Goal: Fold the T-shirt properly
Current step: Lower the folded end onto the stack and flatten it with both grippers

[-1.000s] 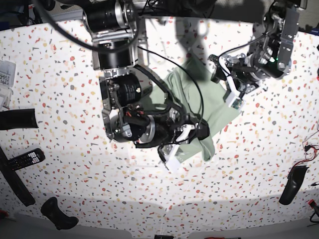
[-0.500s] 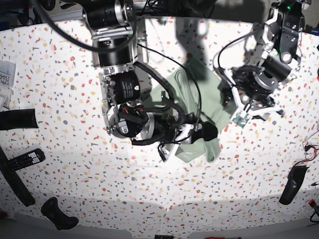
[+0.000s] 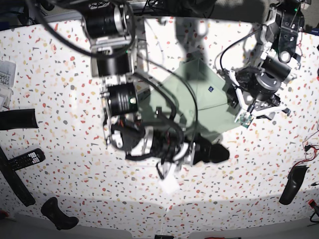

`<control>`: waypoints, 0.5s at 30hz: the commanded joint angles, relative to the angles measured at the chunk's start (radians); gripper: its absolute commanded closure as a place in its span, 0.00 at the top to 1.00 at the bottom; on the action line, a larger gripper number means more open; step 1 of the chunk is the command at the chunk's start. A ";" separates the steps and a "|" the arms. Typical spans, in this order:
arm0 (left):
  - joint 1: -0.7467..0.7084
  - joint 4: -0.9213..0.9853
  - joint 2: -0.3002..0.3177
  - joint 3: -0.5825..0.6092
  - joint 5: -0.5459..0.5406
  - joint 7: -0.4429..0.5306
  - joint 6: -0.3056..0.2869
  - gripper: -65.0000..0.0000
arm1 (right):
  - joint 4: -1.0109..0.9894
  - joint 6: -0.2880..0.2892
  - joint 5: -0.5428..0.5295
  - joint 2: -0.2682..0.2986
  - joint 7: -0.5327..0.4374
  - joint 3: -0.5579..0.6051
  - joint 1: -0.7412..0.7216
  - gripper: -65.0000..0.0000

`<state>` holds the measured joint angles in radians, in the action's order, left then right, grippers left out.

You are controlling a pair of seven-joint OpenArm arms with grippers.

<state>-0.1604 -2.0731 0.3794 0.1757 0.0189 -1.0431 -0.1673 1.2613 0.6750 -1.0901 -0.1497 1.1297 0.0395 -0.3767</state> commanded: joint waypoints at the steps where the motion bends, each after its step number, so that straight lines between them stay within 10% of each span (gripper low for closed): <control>1: 0.011 -0.020 0.006 -0.005 0.006 0.019 0.024 0.46 | 0.018 0.023 0.026 -0.007 -0.028 0.000 -0.040 0.42; 7: 0.009 -0.021 -0.006 -0.005 -0.183 -0.004 0.142 0.46 | 0.011 0.023 0.600 -0.007 -0.214 0.002 -0.042 0.42; 15: -0.066 -0.020 -0.190 -0.005 -0.439 0.024 0.023 0.46 | -0.196 0.023 0.668 0.082 -0.377 0.001 -0.017 0.42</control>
<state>-0.2321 -2.0731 0.1883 0.1757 -0.4137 -1.0428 -0.1394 1.0458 0.6846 -0.4088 -0.0620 0.7666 0.0422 -0.3630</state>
